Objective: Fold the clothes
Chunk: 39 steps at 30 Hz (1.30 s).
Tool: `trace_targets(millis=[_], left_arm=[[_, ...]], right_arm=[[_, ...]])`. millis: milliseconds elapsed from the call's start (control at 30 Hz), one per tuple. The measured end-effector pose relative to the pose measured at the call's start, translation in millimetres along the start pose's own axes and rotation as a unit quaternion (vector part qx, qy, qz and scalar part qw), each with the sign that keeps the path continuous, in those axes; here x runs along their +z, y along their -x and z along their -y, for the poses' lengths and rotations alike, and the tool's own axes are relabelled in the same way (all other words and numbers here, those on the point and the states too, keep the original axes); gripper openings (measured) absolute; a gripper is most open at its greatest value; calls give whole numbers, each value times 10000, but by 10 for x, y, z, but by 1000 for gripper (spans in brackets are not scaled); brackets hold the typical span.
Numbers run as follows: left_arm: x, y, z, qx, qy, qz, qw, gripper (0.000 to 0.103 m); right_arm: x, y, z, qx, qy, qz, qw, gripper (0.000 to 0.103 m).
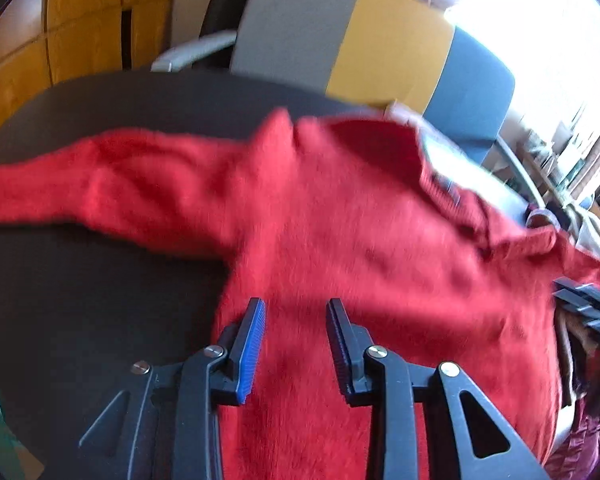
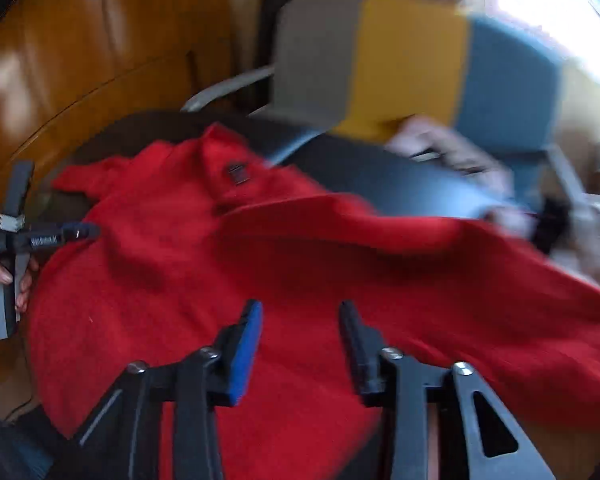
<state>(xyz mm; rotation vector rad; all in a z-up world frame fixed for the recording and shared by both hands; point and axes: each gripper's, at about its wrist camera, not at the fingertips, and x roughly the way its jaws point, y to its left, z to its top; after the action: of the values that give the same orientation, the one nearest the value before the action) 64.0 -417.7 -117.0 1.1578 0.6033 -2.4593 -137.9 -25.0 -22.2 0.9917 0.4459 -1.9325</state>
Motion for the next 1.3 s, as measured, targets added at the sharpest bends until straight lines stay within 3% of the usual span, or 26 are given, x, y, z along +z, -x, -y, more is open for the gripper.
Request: trace_targets(millis=[233, 333, 433, 533, 733, 900, 1000, 1300], left_arm=[[689, -471, 417, 0, -883, 162, 9960, 33], [861, -827, 559, 42, -1135, -31, 9935, 33], [983, -1063, 580, 97, -986, -219, 9948, 32], [1026, -1027, 590, -93, -926, -69, 9956, 32], [1095, -1014, 718, -132, -1141, 147, 9933, 33], [1116, -1216, 666, 228, -1070, 177, 9938, 33], [1100, -1337, 549, 239, -1024, 274, 9941, 38], [1568, -1654, 239, 160, -506, 359, 9979, 40]], right_arm=[[392, -648, 123, 154, 2, -53, 9999, 37], [631, -707, 298, -42, -339, 254, 9991, 34], [863, -721, 716, -311, -1222, 668, 9898, 36], [905, -734, 938, -557, -1538, 662, 9843, 38], [600, -441, 606, -486, -1234, 823, 9877, 38], [584, -705, 313, -761, -705, 490, 9934, 38], [615, -997, 346, -1150, -639, 195, 9911, 43], [981, -1277, 671, -798, -752, 431, 9930, 48]])
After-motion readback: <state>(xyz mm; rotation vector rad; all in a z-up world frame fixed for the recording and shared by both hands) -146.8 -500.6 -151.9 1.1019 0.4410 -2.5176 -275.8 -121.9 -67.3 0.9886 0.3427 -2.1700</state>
